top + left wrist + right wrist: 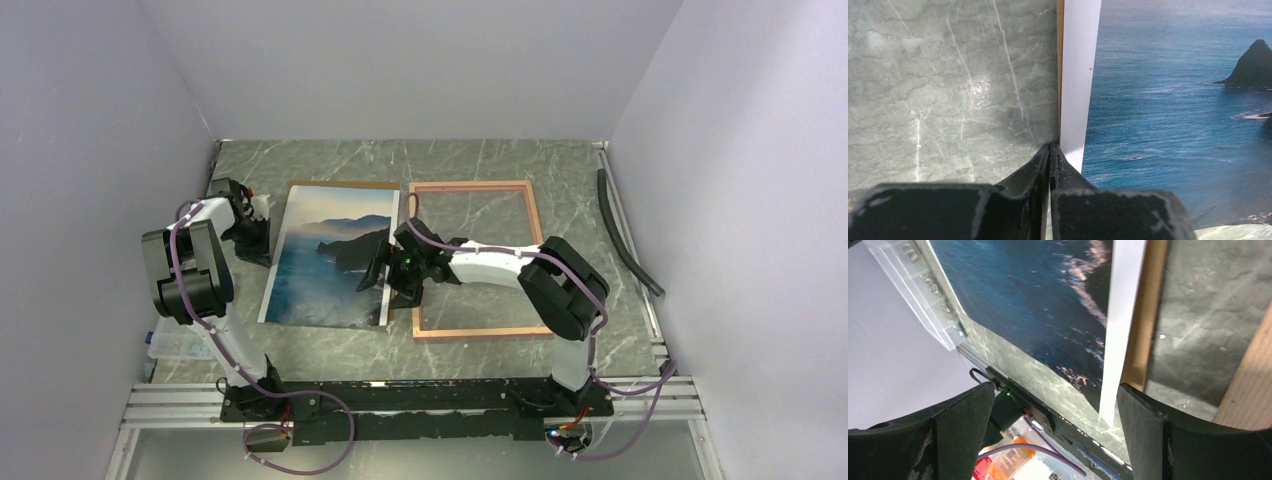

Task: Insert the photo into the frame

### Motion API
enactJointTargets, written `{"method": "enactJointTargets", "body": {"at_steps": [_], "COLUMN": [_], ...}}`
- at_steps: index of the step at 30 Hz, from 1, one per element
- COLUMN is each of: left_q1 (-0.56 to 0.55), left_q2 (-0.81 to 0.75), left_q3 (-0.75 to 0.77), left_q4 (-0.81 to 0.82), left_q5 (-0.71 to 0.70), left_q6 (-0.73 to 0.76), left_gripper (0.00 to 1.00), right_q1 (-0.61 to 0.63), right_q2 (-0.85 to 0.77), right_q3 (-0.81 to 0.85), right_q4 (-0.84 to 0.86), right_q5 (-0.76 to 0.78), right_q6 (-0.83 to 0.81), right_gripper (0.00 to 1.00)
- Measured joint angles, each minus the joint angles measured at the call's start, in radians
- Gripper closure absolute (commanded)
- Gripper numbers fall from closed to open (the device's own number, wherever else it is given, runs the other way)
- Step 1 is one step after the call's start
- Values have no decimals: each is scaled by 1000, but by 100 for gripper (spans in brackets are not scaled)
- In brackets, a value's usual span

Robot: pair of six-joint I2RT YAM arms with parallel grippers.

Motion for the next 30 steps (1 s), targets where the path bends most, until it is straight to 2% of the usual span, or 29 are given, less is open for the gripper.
{"method": "enactJointTargets", "body": {"at_steps": [5, 9, 16, 22, 30], "left_q1": [-1, -1, -3, -4, -4], "left_q2": [0, 0, 0, 0, 0], "left_q3": [1, 1, 1, 1, 8], "left_q4": [-5, -7, -11, -11, -43], "left_q5": [5, 5, 6, 6, 14], "left_q6": [-4, -5, -5, -5, -7], "left_gripper": [92, 93, 93, 94, 94], "right_q1": [-5, -16, -29, -31, -24], "right_q2": [-5, -67, -122, -110, -51], "right_q3": [-132, -240, -275, -275, -219], "right_q4": [169, 329, 521, 545, 454], "right_q5": [-21, -24, -27, -32, -23], "right_q6": [97, 161, 209, 227, 203], "right_gripper": [10, 12, 14, 17, 43]}}
